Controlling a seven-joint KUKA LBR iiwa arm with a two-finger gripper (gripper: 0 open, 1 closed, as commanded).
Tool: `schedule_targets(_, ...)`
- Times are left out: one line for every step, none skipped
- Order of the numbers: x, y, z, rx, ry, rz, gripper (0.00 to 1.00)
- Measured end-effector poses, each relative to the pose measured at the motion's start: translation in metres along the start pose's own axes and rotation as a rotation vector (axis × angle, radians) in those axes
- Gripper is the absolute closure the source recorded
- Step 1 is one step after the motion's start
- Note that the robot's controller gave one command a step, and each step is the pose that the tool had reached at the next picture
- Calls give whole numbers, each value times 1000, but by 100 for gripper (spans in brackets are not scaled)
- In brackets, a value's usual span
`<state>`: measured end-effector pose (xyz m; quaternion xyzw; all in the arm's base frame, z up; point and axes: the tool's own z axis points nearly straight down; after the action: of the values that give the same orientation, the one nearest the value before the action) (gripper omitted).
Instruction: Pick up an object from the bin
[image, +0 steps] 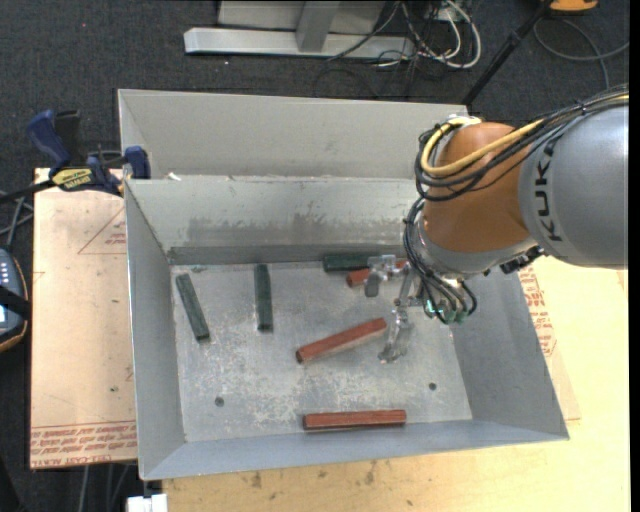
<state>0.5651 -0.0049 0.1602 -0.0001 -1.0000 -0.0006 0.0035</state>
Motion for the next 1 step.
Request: schedule_targets(-2, 0, -4, 0, -8, 0, 0)
